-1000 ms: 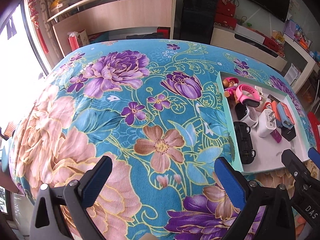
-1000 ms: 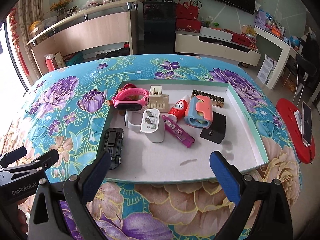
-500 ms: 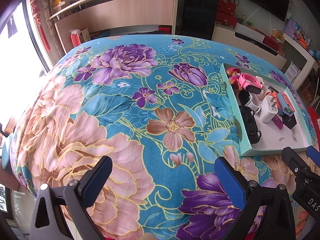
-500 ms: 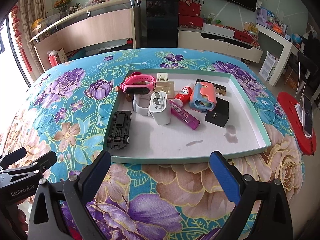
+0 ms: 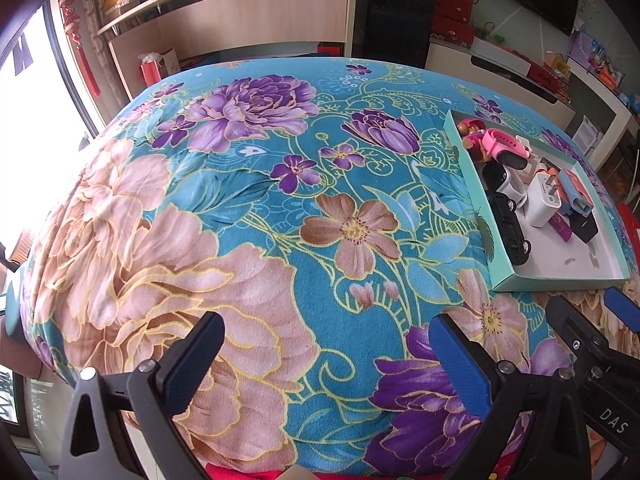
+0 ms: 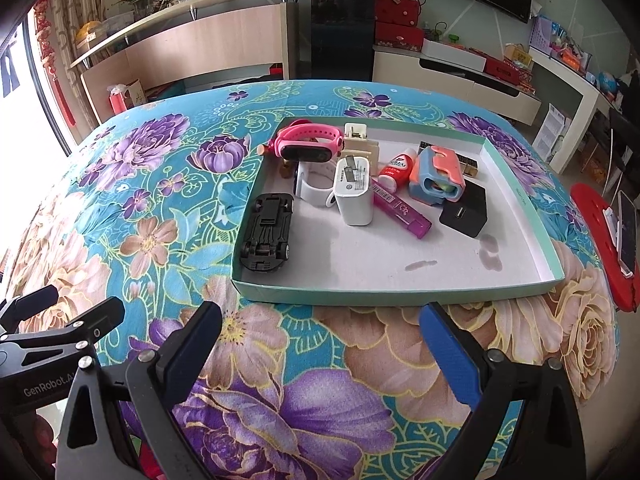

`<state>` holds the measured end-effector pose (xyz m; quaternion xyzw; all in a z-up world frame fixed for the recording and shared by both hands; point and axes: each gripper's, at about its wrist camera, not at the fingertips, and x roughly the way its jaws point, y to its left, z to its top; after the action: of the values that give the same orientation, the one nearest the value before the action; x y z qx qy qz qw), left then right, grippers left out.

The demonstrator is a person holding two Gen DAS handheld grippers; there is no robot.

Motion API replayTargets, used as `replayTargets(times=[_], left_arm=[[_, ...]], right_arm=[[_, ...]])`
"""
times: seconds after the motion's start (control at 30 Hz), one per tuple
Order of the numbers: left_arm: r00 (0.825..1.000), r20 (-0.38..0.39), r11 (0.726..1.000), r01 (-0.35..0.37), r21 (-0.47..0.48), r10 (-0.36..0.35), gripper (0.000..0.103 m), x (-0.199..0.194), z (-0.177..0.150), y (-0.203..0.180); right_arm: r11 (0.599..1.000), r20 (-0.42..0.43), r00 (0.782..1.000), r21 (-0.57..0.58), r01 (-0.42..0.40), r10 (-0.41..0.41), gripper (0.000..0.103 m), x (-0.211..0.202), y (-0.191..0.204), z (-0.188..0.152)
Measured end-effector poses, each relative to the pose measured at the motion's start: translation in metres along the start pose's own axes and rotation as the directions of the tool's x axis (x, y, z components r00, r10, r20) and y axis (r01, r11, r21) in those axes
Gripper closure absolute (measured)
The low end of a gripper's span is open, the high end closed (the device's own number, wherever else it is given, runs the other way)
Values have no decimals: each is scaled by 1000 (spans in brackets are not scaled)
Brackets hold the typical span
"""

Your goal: Organize rigid objects

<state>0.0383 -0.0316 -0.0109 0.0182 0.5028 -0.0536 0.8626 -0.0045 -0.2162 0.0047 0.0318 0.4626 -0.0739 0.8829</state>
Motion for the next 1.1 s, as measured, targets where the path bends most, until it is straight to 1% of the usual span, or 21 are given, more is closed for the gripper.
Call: replayTargets(times=[0.2,0.27,0.5,0.77,0.9,1.0,1.1], left_arm=[[1000,-12,1000,-20,16,20,0,3,-3,-4],[1000,-12,1000,-18,16,18,0,3,-3,-4],[999,-14,999,-46,15,46,0,3,-3,-3],[996,-27,996,-88,9,88,0,5,-3,-1],[995,-25,995,-95,16,95,0,5,-3,-3],[992,-25,992,-127,7,127,0,4,-3,-2],[991,-32,992,-126,-5,126,0,6,-3,2]], right_arm=[[1000,-19,1000,11,-13,13,4,6,0,-3],[1000,-23,1000,15,-16,17,4,8,0,-3],[999,-45,999,29,-24,25,4,13,-2,-5],[999,-57,998,39,-13,15,4,16,-6,-5],[999,-61,998,40,-10,12,4,17,-6,-5],[999,-62,998,38,-8,10,4,17,-6,-5],[999,-63,998,38,-8,10,4,18,-6,-6]])
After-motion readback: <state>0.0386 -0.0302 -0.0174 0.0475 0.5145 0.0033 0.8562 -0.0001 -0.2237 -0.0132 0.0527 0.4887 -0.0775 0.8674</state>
